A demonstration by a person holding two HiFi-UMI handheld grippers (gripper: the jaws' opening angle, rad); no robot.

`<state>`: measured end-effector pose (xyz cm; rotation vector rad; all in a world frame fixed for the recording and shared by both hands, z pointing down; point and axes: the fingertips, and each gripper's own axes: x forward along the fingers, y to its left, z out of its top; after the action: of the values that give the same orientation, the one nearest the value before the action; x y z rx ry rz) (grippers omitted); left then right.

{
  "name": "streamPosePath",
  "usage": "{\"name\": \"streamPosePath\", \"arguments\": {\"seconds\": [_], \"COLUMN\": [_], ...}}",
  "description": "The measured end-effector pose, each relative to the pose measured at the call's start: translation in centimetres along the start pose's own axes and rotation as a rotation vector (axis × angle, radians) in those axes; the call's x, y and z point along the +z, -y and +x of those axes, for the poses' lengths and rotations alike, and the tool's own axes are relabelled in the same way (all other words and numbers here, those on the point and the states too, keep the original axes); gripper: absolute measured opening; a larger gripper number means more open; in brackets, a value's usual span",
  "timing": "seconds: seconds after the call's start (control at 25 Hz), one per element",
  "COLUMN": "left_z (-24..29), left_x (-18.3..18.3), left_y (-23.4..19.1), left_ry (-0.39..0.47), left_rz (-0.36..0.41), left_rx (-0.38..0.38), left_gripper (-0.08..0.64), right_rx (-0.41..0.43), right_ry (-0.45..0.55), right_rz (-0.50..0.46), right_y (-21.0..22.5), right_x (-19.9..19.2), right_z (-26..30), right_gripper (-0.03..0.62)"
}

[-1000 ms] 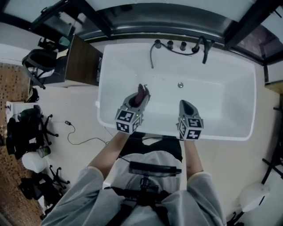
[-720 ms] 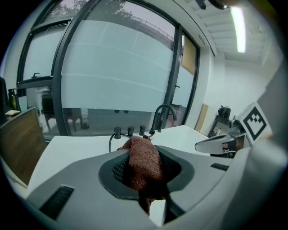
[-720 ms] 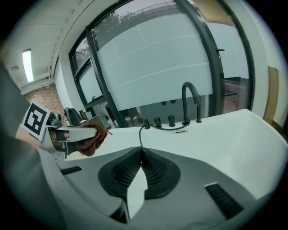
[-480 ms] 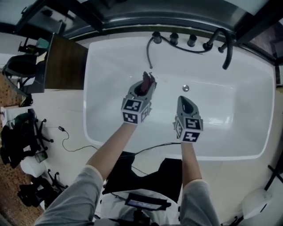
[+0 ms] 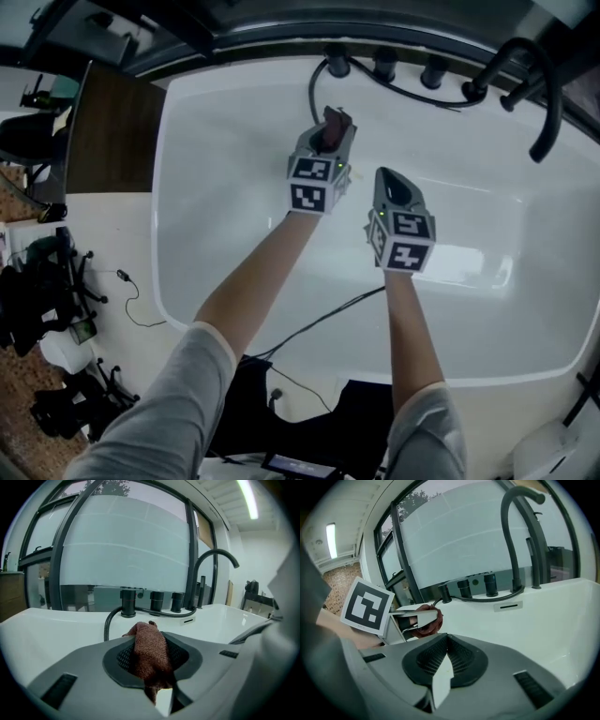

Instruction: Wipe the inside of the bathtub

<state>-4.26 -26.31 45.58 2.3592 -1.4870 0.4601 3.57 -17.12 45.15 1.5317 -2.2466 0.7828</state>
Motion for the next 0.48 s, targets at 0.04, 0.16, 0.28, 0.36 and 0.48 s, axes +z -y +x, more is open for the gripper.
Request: {"name": "streamPosePath", "arguments": {"seconds": [0.04,0.16,0.28,0.36,0.48], "left_z": [1.0,3.2,4.4,5.1,6.1], "left_x": [-0.3,-0.4,0.1,0.0,0.1], "left_y": [-0.4,-1.9,-3.9,-5.1,-6.4], "left_ry": [0.005,0.029,0.061,0.068,0.081], "left_rz": [0.007,0.030,0.034,0.034,0.034], "left_rx": [0.007,0.030,0.076,0.103,0.126], "left_gripper": [0.100,0.100,0.100,0.100,0.100], "right_rx": [0.004,0.017,0.023,0.022,0.018], "right_ry": [0.002,0.007,0.012,0.012,0.009], "right_rz": [-0.001,0.002,0.012,0.019,0.021], "right_y": [0.1,0.5,1.2,1.6,2.5], "right_x": [-0.1,-0.6,-1.2,-1.8,-2.5], "right_z": [1.0,3.1,4.4,5.0,5.5], "right_gripper": [0.006,0.006,0.006,0.006,0.006]}}
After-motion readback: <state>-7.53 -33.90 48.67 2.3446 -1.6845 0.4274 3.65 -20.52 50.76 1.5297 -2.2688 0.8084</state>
